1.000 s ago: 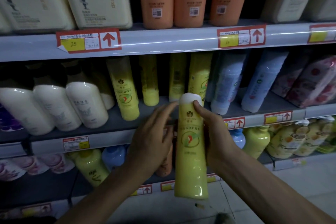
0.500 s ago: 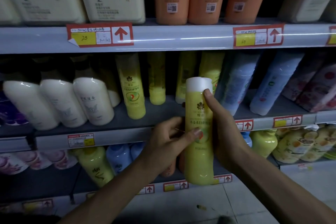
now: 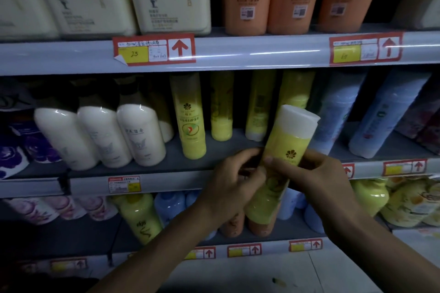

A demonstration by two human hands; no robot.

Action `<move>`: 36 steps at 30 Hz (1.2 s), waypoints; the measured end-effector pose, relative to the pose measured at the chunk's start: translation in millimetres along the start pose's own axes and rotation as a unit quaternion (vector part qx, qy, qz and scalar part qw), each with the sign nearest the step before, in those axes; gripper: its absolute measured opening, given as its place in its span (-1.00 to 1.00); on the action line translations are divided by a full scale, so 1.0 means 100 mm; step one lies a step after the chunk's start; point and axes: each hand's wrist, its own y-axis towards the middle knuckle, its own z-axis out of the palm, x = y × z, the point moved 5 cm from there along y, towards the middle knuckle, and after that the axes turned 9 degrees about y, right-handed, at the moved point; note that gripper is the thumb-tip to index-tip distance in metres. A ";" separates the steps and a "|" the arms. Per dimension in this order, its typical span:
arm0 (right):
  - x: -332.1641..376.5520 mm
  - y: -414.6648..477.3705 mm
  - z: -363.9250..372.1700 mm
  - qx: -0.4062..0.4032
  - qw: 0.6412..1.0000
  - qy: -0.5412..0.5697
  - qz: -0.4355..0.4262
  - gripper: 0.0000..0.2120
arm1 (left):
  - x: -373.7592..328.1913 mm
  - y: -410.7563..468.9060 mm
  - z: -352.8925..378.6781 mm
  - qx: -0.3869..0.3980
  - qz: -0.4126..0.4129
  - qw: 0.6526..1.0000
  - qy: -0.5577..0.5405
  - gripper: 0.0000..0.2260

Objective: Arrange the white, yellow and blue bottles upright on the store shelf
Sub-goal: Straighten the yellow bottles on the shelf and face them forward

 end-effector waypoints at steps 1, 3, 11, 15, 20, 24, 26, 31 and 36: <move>0.01 0.02 -0.02 -0.009 1.000 -0.003 -0.004 -0.70 | 0.02 0.05 -0.02 -0.014 -0.011 1.000 -0.007 -0.72; -0.01 0.07 -0.05 -0.027 1.000 -0.004 0.000 -0.69 | 0.09 0.15 -0.10 -0.085 -0.023 0.993 0.075 -0.71; -0.10 0.09 -0.13 -0.039 0.998 0.001 0.048 -0.73 | 0.18 0.52 -0.15 -0.236 -0.119 0.916 0.301 -0.49; -0.10 0.07 -0.13 -0.027 0.998 -0.002 0.056 -0.76 | 0.26 0.70 -0.13 -0.269 -0.217 0.905 0.248 -0.33; -0.10 0.06 -0.08 -0.012 0.997 -0.010 0.071 -0.73 | 0.45 0.92 -0.17 -0.332 -0.218 0.903 0.166 -0.59; -0.09 0.07 -0.09 -0.024 0.998 -0.017 0.064 -0.73 | 0.71 1.09 -0.18 -0.340 -0.207 0.908 0.129 -0.60; -0.08 0.09 -0.14 -0.032 0.997 -0.020 0.067 -0.73 | 0.80 1.15 -0.17 -0.349 -0.199 0.907 0.128 -0.59; -0.08 0.14 -0.24 -0.054 0.996 -0.012 0.063 -0.74 | 0.76 1.10 -0.11 -0.379 -0.194 0.893 0.143 -0.68; -0.06 0.15 -0.28 -0.060 0.997 0.015 0.048 -0.77 | 0.53 0.86 0.06 -0.344 -0.176 0.916 0.111 -0.62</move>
